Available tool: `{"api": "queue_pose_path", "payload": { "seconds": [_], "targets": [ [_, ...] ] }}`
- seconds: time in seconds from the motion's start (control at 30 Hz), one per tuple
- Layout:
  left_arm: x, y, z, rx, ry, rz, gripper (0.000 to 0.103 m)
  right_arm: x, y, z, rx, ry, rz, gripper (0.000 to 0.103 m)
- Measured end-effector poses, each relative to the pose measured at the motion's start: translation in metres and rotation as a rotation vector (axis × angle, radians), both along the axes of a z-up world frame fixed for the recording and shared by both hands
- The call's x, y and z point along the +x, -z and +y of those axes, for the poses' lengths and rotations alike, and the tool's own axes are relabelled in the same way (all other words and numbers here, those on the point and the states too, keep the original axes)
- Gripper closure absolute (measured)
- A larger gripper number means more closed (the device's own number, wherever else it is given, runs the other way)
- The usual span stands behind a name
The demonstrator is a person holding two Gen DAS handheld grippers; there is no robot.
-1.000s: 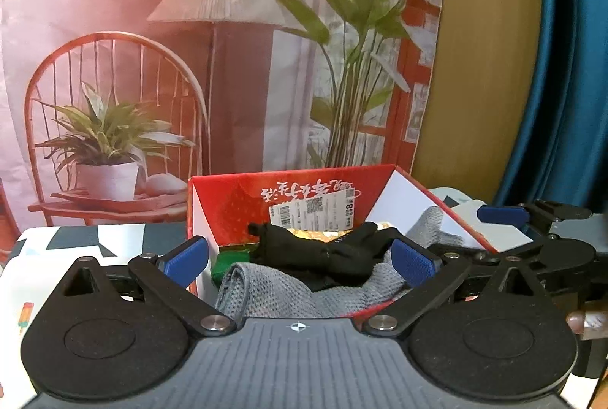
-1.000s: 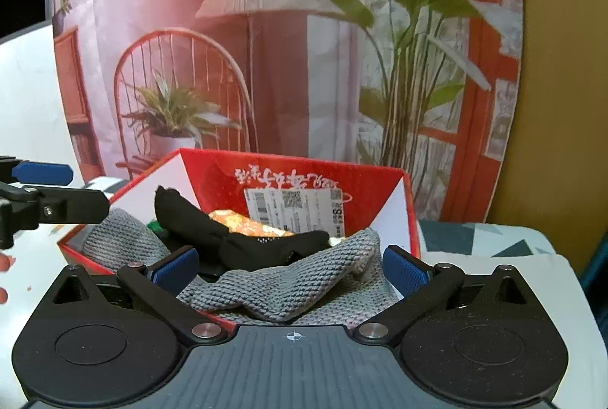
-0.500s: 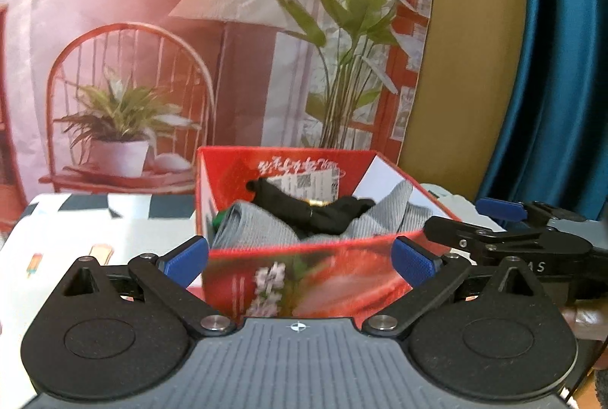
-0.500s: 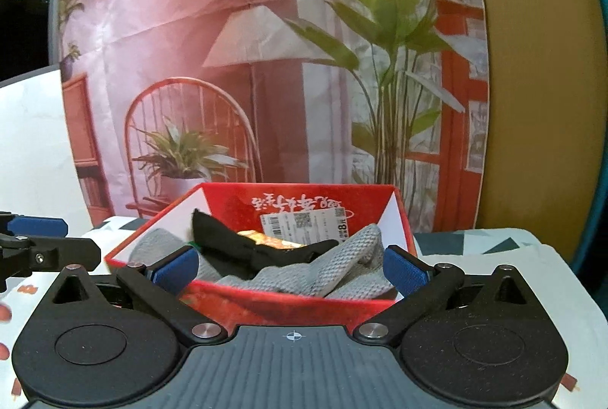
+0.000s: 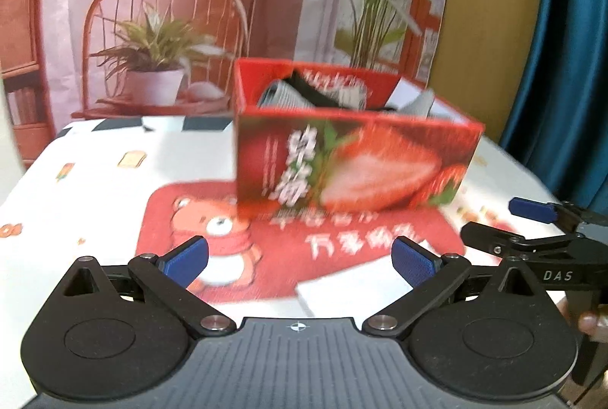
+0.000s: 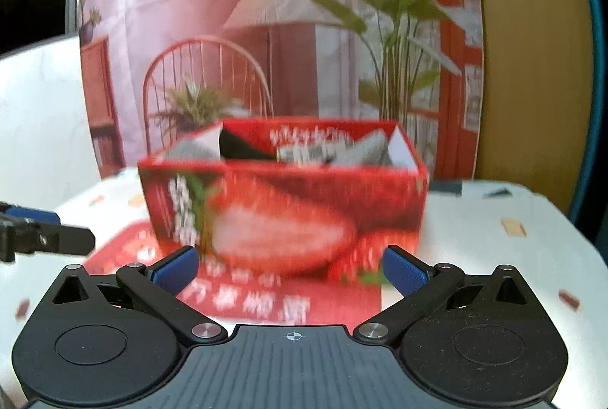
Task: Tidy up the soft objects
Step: 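Move both grippers down to the white packet of green cables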
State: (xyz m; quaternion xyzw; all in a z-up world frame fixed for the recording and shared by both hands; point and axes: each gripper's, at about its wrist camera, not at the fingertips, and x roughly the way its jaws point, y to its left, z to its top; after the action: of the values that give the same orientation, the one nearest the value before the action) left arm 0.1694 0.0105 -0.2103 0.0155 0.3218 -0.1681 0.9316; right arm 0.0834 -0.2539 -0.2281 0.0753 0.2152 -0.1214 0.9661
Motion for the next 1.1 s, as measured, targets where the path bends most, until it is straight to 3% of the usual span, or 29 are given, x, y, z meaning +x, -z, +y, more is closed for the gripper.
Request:
{"api": "queue_pose_path", "payload": {
  "seconds": [0.2, 0.47, 0.8, 1.1],
  "targets": [
    [-0.002, 0.02, 0.004, 0.019, -0.016, 0.077, 0.0, -0.011, 0.033, 0.016, 0.028, 0.003, 0.082, 0.0],
    [-0.007, 0.044, 0.0, 0.049, -0.023, 0.132, 0.0, -0.013, 0.056, 0.045, -0.096, -0.107, 0.171, 0.0],
    [-0.001, 0.06, 0.005, 0.042, -0.064, 0.163, 0.0, -0.009, 0.063, 0.051, -0.107, -0.162, 0.186, 0.0],
    [0.0, 0.06, 0.007, 0.041, -0.074, 0.144, 0.0, -0.01, 0.062, 0.06, -0.164, -0.212, 0.184, 0.0]
  ]
}}
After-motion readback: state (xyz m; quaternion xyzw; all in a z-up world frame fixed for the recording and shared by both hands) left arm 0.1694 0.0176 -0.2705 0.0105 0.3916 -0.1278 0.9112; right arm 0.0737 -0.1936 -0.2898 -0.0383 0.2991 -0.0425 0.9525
